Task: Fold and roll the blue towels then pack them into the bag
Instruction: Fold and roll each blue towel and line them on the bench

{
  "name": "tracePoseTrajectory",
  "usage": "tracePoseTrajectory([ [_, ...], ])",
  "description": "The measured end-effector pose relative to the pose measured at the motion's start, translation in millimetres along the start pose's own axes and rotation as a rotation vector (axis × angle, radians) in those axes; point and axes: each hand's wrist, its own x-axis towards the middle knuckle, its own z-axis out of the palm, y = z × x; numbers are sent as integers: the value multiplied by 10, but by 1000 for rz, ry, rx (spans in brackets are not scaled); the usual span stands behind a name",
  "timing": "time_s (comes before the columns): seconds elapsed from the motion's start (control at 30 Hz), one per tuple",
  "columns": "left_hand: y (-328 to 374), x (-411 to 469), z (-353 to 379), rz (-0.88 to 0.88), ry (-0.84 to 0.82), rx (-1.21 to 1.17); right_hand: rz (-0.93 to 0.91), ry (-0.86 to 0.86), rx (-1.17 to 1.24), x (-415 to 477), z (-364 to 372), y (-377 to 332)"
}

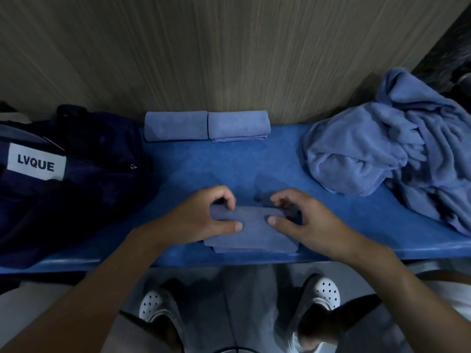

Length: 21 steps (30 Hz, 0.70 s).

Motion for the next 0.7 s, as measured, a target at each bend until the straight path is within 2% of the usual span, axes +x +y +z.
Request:
tracePoseTrajectory([
  [0.13,-19,-28,-3,-99,-94,111,118,-174,-279,-38,-75,12],
  [0.33,9,-38,-20,-136,-120,93,115,-225,-316,-15,-107,-41],
  [0.43,39,-43,-37,-124,-72,63,91,-159,-226,-11,-95,-53],
  [0.57,34,-39,-65,-116,72,32,131,-27,-23,25,-59,-117],
  [0.7,42,-10,-102,-140,183,-66,207,77,293,116,0,-174],
])
